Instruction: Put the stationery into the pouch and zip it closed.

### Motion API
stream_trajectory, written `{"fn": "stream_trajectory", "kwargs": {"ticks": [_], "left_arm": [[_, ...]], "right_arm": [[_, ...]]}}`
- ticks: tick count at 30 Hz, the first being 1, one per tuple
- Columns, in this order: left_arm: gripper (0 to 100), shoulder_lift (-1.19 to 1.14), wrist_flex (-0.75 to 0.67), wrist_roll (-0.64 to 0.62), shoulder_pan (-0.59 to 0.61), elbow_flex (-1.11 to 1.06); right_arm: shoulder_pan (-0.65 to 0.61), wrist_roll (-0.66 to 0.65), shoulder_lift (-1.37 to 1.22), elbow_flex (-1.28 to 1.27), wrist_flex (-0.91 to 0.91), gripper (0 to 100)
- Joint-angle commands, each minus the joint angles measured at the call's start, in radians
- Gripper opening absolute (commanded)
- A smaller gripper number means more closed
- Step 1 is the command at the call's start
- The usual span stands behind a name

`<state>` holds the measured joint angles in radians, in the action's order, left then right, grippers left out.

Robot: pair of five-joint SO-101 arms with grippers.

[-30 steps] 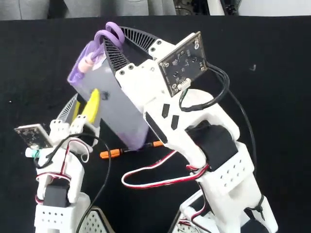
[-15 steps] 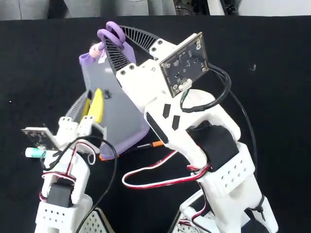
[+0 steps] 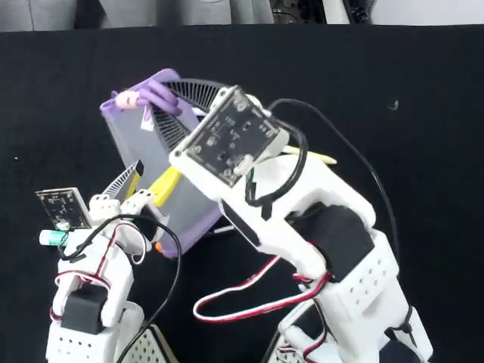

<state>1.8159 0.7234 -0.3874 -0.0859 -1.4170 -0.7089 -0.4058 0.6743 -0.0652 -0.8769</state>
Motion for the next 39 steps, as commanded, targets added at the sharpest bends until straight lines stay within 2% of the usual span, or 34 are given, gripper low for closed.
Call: {"fn": "stream_trajectory", "kwargs": {"ticks": [1,10,15,19,24,28,34,39], "left_arm": [[30,0.005,0.011,-0.005,-0.008,0.068],[30,0.005,0.005,-0.003,0.018,0.070],[30,0.006,0.005,-0.003,0.105,0.096],[30,0.006,0.012,-0.003,0.110,0.116],[30,0.006,0.011,-0.003,0.107,0.117],[30,0.005,0.003,-0.002,0.107,0.124],[30,0.005,0.012,0.110,-0.033,0.133],[30,0.005,0.012,0.114,-0.093,0.139]], "right_arm": [[-0.017,-0.029,0.031,0.096,-0.063,1.2],[-0.020,-0.029,0.031,0.272,-0.270,1.2],[-0.020,-0.031,0.031,0.325,-0.322,1.2],[-0.020,-0.032,0.031,0.335,-0.336,1.2],[-0.023,-0.118,0.031,0.335,-0.370,1.2],[-0.023,-0.137,0.031,0.364,-0.405,1.2],[-0.135,-0.155,0.027,0.495,-0.554,1.1],[-0.173,-0.155,0.025,0.585,-0.634,1.1]]}}
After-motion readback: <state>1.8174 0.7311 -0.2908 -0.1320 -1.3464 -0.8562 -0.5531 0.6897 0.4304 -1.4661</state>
